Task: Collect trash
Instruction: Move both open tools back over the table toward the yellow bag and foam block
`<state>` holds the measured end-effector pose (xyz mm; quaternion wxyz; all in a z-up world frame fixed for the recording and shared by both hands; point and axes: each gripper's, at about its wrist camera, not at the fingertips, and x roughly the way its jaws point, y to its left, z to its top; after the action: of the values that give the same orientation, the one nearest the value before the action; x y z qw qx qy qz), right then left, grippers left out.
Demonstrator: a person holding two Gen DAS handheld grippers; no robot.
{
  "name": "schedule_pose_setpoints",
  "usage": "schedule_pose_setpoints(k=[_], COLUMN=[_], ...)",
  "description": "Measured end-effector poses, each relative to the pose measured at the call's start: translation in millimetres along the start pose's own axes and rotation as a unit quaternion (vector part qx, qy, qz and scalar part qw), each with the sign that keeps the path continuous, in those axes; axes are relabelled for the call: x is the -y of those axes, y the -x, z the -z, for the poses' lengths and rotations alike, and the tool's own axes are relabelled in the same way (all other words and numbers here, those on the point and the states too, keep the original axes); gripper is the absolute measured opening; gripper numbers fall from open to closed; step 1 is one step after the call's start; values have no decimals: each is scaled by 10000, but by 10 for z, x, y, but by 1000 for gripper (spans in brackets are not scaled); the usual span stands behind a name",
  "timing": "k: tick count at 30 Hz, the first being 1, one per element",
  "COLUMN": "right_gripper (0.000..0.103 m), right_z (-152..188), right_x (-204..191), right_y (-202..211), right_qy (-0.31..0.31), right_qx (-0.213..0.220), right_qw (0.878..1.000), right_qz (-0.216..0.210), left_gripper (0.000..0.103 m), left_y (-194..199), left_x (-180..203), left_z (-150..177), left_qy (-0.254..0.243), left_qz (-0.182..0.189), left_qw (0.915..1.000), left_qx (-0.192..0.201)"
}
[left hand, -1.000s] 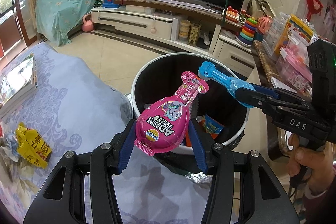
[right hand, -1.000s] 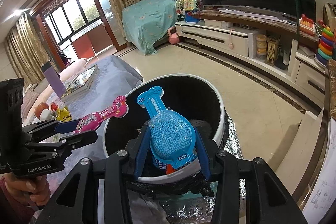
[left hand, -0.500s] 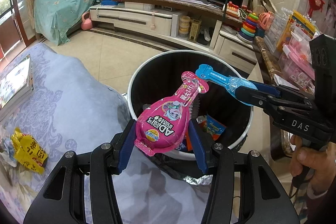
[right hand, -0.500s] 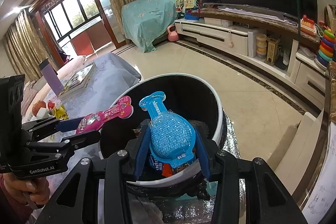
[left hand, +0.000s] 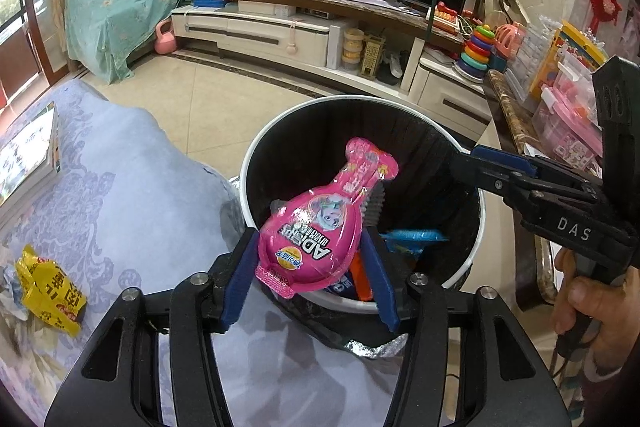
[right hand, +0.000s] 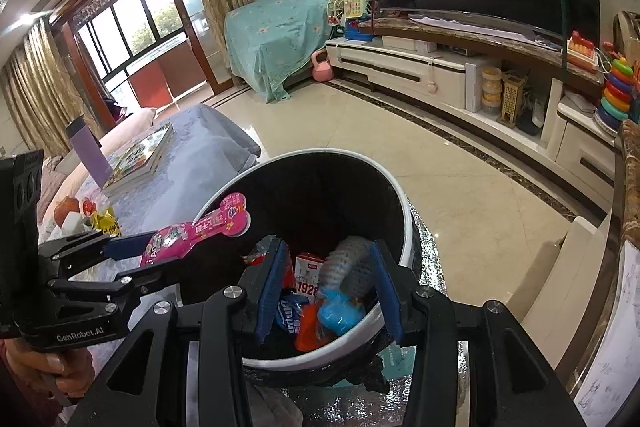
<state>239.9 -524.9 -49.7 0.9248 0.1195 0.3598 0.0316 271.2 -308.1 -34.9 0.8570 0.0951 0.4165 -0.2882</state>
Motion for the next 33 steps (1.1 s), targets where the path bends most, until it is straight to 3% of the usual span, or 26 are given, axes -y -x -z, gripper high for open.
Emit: schedule_pose_setpoints(k=[2, 5, 16, 24, 33], right_gripper=[61, 75, 89, 92, 92], right_z=[5, 18, 101, 273, 503], right_x=[7, -10, -388, -932, -1544], right_y=[20, 83, 247, 201, 15], right_qy=[-76, -132, -114, 90, 402], right_qx=[39, 166, 357, 252, -40], right_qw=[10000, 9998, 9986, 9952, 9914], right_qz=[-32, -64, -376, -938, -1244], left_gripper=[77, 77, 77, 77, 77], left_y=[26, 109, 561, 962, 1260], left_x=[-28, -98, -576, -1020, -1492], left_z=[32, 117, 655, 1154, 1550], left_qy=[60, 152, 861, 1383, 1837], left_qz=[-82, -143, -372, -789, -1286], left_qw=[9999, 9997, 9948, 9856, 9722], left_qx=[16, 114, 388, 563, 671])
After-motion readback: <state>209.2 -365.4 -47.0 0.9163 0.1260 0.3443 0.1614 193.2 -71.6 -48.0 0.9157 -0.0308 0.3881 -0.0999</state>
